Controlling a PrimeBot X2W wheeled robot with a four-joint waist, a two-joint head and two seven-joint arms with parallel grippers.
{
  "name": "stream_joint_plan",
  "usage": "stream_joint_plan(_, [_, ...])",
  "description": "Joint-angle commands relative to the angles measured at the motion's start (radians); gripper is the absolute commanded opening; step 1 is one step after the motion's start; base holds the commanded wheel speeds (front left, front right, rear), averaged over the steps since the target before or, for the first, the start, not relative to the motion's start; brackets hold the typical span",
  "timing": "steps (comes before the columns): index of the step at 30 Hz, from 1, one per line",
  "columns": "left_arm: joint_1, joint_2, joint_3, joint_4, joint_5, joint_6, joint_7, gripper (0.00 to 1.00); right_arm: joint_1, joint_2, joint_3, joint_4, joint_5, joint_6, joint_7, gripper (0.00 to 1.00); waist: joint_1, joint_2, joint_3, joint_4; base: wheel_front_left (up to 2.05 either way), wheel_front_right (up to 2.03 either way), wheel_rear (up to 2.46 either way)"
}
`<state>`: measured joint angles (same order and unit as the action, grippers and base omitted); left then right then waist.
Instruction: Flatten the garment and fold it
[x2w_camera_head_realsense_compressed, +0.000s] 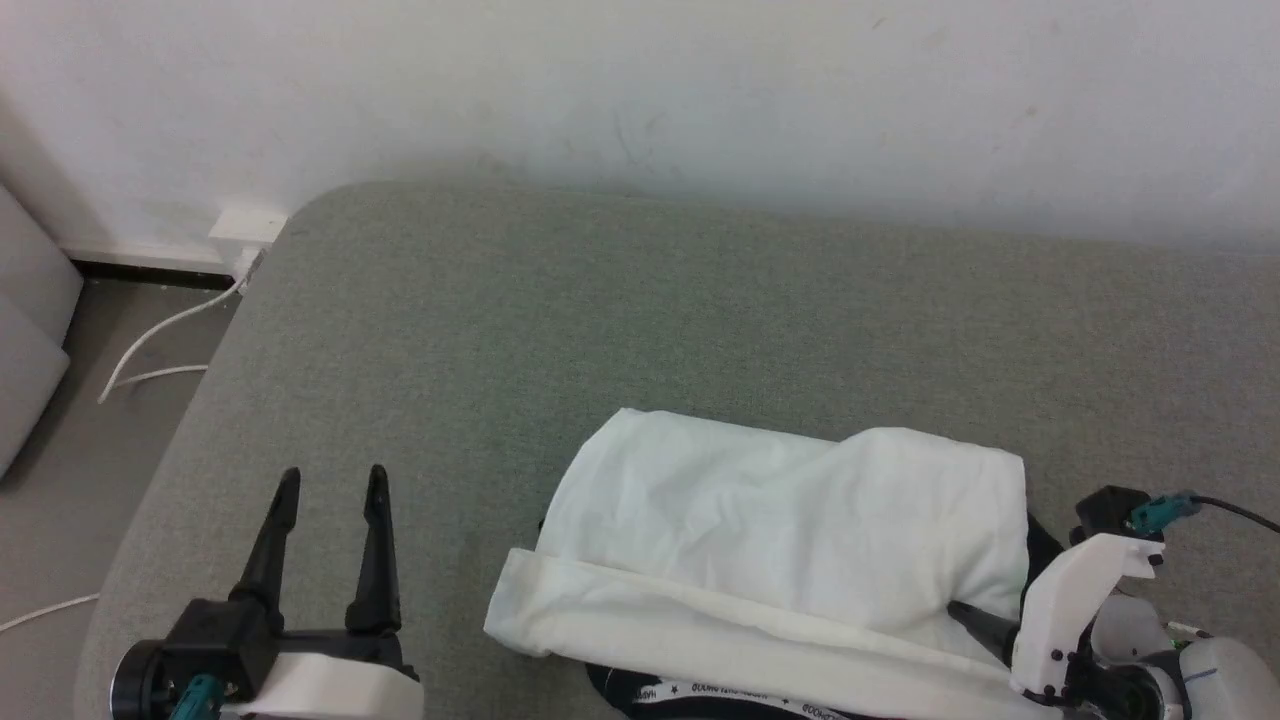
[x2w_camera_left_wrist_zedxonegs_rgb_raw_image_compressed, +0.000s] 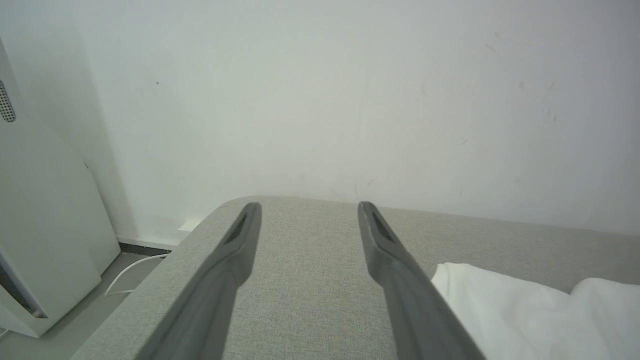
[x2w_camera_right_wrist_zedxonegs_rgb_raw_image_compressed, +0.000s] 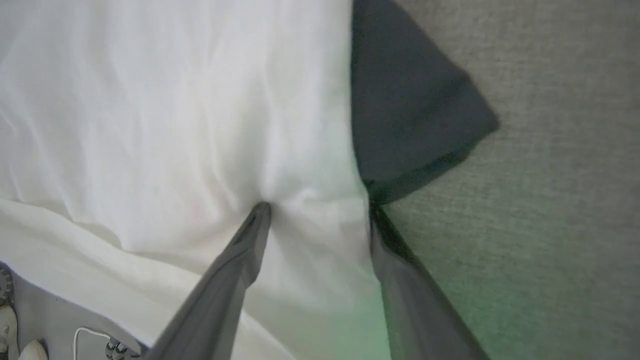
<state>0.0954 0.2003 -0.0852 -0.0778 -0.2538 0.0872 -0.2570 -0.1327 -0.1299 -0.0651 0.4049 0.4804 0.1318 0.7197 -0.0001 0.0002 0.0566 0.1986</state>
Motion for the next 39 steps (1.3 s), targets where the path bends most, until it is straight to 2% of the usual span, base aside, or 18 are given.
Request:
stream_joint_plan(1, [0.007,-0.007,0.006,0.006,0.012,-0.011,-0.005,1.00,0.020,0.025,0.031,0.064,0.016,-0.001,0.046,0.44,0.0001,-0.0002,0.000,0.002,0.00,0.00,0.00])
stream_joint_plan(2, [0.008,-0.010,0.009,0.008,0.017,-0.016,-0.005,1.00,0.015,0.027,0.041,0.074,0.025,-0.001,0.058,0.05,0.0001,-0.0002,0.000,0.000,0.00,0.00,0.00])
stream_joint_plan(3, [0.009,-0.013,0.011,0.012,0.021,-0.022,-0.005,1.00,0.010,0.026,0.051,0.078,0.030,-0.001,0.060,0.00,0.0001,-0.0002,-0.002,-0.002,0.00,0.00,0.00])
stream_joint_plan(5, [0.013,-0.019,0.016,0.021,0.028,-0.031,-0.005,1.00,0.001,0.021,0.072,0.077,0.041,-0.001,0.056,0.00,0.0001,-0.0002,-0.007,-0.007,0.00,0.00,0.00])
stream_joint_plan(10, [0.020,-0.032,0.025,0.038,0.044,-0.048,-0.005,1.00,-0.024,-0.029,0.103,0.000,0.046,-0.001,-0.056,0.00,0.0001,-0.0002,-0.029,-0.019,0.00,0.00,0.00])
stream_joint_plan(16, [0.036,-0.041,0.036,0.050,0.056,-0.056,-0.005,1.00,-0.002,-0.085,0.075,-0.096,0.034,-0.001,-0.152,0.00,0.0001,-0.0002,-0.059,-0.043,0.00,0.00,0.00])
stream_joint_plan(22, [0.061,-0.047,0.040,0.062,0.066,-0.065,-0.005,1.00,0.076,-0.119,-0.062,-0.171,-0.007,-0.001,-0.135,0.00,0.0001,-0.0002,-0.078,-0.079,0.00,0.00,0.00])
stream_joint_plan(28, [0.070,-0.053,0.037,0.075,0.074,-0.070,-0.005,1.00,0.185,-0.125,-0.243,-0.238,-0.067,-0.001,-0.081,0.00,0.0001,-0.0002,-0.085,-0.094,0.00,0.00,0.00])
stream_joint_plan(31, [0.073,-0.055,0.039,0.080,0.073,-0.072,-0.005,1.00,0.215,-0.121,-0.285,-0.286,-0.096,-0.001,-0.066,0.00,0.0001,-0.0002,-0.085,-0.102,0.00,0.00,0.00])
stream_joint_plan(34, [0.070,-0.059,0.038,0.088,0.072,-0.076,-0.005,1.00,0.213,-0.103,-0.246,-0.341,-0.112,-0.001,-0.049,0.00,0.0001,-0.0002,-0.084,-0.109,0.00,0.00,0.00])
stream_joint_plan(39, [0.055,-0.062,0.030,0.106,0.073,-0.084,-0.005,1.00,0.170,-0.063,-0.068,-0.403,-0.118,-0.001,-0.024,0.00,0.0001,-0.0002,-0.092,-0.108,0.00,0.00,0.00])
